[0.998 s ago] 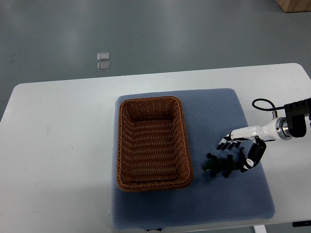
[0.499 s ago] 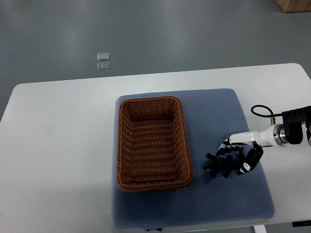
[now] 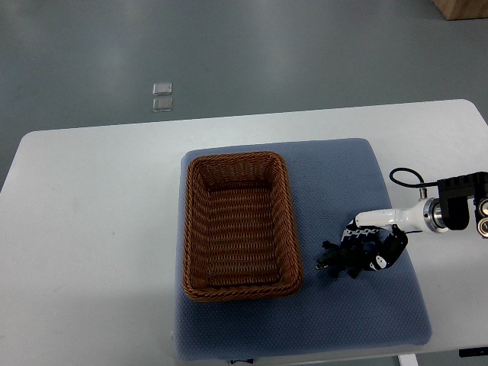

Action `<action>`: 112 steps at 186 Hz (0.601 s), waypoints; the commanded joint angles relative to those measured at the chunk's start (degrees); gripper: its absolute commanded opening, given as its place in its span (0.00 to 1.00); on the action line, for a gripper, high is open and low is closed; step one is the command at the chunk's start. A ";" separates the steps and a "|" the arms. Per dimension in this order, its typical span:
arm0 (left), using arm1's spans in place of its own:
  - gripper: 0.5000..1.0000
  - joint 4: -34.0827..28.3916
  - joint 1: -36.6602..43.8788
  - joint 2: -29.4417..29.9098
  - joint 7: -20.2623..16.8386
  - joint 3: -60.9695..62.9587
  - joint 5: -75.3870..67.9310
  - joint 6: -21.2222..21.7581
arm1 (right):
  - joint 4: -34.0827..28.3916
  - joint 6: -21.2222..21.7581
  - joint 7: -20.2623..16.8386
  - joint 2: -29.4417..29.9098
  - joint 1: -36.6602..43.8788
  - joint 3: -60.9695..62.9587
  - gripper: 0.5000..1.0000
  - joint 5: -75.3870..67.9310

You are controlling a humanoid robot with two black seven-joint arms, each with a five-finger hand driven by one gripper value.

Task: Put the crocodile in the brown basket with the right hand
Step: 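Close the right hand fingers around the crocodile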

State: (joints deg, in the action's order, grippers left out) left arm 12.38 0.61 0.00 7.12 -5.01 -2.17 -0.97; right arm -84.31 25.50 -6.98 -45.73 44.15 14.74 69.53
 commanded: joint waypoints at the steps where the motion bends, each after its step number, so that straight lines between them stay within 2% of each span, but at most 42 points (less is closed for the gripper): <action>1: 1.00 0.01 0.00 0.00 0.00 0.00 0.06 0.00 | 0.02 -0.02 0.39 -0.23 0.15 0.20 0.25 0.25; 38: 1.00 0.10 0.00 0.00 0.00 0.09 -0.03 0.00 | -0.16 0.16 0.39 -1.20 0.94 0.55 0.19 0.25; 112: 1.00 0.10 0.00 0.00 0.00 0.18 -0.03 0.00 | -0.86 0.86 0.74 -4.10 4.45 0.64 0.21 -0.19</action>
State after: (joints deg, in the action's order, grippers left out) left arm 12.42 0.62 0.00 7.12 -4.87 -2.18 -0.97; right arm -85.00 26.28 -6.36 -49.38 47.15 15.32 69.46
